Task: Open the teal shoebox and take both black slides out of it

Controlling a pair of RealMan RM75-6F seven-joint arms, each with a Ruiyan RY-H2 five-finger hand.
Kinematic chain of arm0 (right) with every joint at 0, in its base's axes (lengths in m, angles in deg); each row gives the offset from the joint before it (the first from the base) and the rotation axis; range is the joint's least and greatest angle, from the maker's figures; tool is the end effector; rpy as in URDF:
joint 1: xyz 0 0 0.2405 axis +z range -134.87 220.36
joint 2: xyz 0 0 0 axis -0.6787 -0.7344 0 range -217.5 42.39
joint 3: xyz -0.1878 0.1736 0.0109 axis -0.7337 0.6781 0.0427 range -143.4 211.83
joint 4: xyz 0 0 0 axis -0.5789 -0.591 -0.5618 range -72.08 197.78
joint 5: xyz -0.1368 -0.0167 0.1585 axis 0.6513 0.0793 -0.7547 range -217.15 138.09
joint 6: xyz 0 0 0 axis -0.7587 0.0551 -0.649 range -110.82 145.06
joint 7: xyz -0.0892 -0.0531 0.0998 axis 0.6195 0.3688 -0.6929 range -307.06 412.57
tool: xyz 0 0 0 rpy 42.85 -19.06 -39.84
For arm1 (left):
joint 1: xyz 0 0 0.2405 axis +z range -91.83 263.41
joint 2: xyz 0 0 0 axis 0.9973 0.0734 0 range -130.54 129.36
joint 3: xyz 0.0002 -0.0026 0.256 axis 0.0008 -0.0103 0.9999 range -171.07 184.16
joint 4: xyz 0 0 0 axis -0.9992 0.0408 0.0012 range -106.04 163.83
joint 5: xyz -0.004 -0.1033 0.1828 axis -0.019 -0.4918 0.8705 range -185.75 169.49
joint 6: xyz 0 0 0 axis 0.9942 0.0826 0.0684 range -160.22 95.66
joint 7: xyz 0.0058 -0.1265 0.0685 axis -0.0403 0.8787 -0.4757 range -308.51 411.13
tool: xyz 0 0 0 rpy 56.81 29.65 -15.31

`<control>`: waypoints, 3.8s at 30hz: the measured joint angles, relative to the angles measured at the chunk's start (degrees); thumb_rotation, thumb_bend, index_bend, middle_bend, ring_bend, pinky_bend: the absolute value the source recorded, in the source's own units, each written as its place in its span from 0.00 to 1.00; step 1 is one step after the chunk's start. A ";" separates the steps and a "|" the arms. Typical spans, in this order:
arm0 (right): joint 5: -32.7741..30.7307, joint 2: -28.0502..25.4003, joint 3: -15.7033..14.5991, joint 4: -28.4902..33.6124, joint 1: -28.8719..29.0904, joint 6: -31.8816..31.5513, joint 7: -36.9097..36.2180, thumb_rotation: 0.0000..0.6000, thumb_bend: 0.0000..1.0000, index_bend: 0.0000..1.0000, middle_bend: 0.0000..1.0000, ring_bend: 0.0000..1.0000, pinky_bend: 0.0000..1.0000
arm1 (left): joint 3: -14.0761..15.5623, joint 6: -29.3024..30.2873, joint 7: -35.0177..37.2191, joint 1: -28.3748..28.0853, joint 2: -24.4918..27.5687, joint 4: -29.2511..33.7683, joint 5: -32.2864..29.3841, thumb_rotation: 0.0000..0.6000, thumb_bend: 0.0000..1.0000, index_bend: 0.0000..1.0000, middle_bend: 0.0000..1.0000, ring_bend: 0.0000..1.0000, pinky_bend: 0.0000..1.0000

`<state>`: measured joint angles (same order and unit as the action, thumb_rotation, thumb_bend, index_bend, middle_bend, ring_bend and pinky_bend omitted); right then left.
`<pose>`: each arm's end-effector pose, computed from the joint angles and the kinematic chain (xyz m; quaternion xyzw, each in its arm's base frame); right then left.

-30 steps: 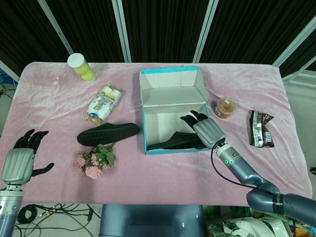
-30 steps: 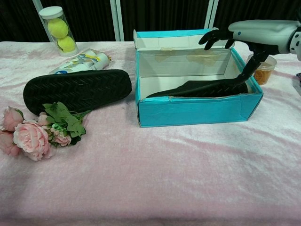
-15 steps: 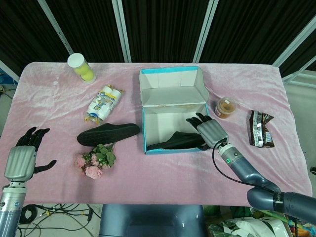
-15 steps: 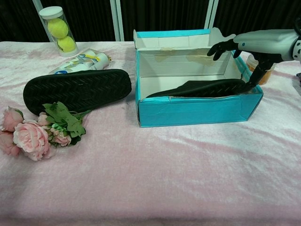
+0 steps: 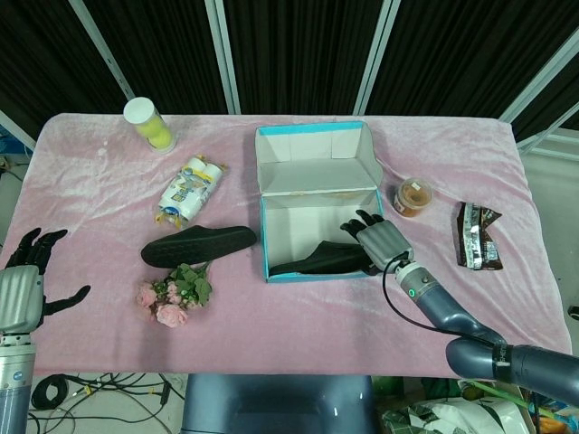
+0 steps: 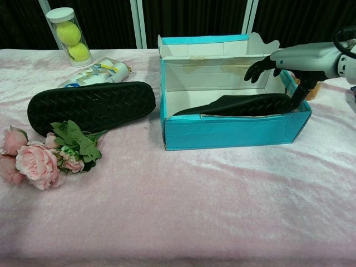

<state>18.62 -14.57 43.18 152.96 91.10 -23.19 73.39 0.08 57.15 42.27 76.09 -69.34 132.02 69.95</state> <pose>-0.1569 -0.3691 0.0392 0.8026 -0.3545 0.2682 0.3979 -0.2599 0.2107 0.1442 -0.5289 -0.3989 -0.4519 0.5974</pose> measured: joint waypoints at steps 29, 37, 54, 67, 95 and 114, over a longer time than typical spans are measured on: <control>-3.16 9.26 -2.73 -7.02 6.30 1.74 1.98 1.00 0.54 0.64 0.49 0.22 0.29 | -0.32 -2.50 5.11 2.66 0.54 -2.18 -3.35 1.00 0.00 0.16 0.20 0.08 0.27; 4.30 9.48 -1.63 -7.75 4.56 0.60 -7.70 1.00 0.59 0.67 0.52 0.24 0.30 | -0.18 -3.87 6.01 3.00 0.73 -2.33 -3.93 1.00 0.00 0.16 0.19 0.08 0.28; 17.57 13.24 -2.04 -15.85 3.40 -3.48 -17.17 1.00 0.59 0.67 0.52 0.25 0.28 | -0.42 -5.33 5.96 2.80 0.69 -2.17 -3.95 1.00 0.00 0.15 0.19 0.08 0.30; 22.95 13.62 -1.49 -18.89 1.17 -11.52 -22.48 1.00 0.59 0.67 0.52 0.25 0.28 | -0.56 -6.50 6.36 2.48 0.36 -2.65 -4.03 1.00 0.00 0.15 0.19 0.08 0.31; 26.89 -4.06 -3.52 -9.65 -17.18 -34.47 -30.33 1.00 0.58 0.67 0.49 0.24 0.28 | -0.59 -5.46 6.10 2.70 1.77 -0.91 -1.76 1.00 0.00 0.15 0.19 0.08 0.31; 17.60 0.16 -2.75 -27.81 -19.56 -22.24 -36.76 1.00 0.58 0.61 0.39 0.17 0.27 | 1.12 -2.97 6.54 5.06 2.69 0.79 0.36 1.00 0.00 0.15 0.19 0.08 0.31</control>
<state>36.22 -14.41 40.43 125.15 71.53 -45.43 36.63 1.20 54.18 48.80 81.15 -66.64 132.80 70.31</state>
